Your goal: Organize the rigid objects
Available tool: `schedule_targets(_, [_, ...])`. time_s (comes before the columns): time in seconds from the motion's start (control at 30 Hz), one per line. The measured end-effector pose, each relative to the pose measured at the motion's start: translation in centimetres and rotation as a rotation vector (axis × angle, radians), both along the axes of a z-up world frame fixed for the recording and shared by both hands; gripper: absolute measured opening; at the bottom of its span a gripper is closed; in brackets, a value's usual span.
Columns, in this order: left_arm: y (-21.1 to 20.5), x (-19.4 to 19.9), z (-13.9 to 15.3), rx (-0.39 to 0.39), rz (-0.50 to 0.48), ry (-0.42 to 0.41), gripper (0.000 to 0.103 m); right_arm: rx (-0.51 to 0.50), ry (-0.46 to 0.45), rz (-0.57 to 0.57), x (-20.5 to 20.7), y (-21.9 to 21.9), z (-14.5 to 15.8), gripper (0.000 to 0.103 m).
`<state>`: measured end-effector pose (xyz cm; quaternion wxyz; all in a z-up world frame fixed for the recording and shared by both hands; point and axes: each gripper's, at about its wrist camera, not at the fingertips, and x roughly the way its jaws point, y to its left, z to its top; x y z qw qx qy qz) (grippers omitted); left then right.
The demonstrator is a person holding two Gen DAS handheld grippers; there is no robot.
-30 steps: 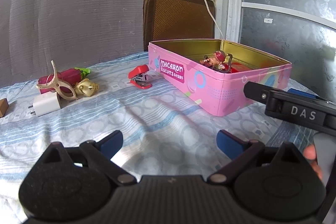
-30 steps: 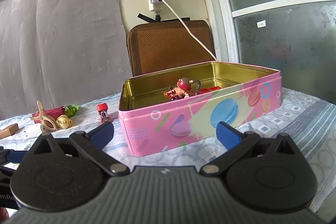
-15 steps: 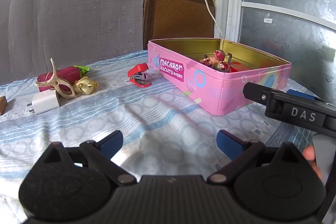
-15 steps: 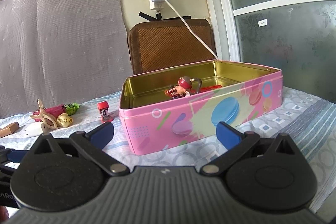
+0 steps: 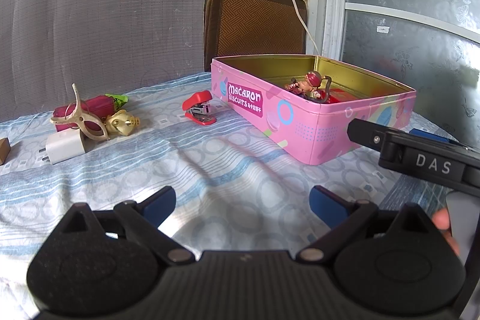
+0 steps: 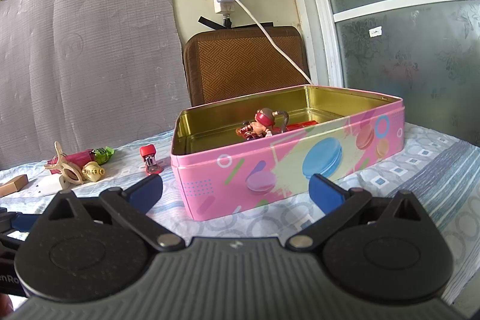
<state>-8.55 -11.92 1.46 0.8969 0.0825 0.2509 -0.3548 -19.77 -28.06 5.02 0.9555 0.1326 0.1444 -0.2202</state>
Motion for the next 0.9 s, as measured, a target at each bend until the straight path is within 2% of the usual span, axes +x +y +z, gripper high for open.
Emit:
schedule_targets(0.73, [-0.1,-0.1,0.1,0.004,-0.001,-0.002,0.099,-0.013,0.001,0.001,-0.1,0.2,0.1,0.103])
schedule_targets(0.9, [1.0,0.8,0.2,0.002,0.025,0.041,0.099,-0.051,-0.016,0.031,-0.2,1.1,0.4,0.103])
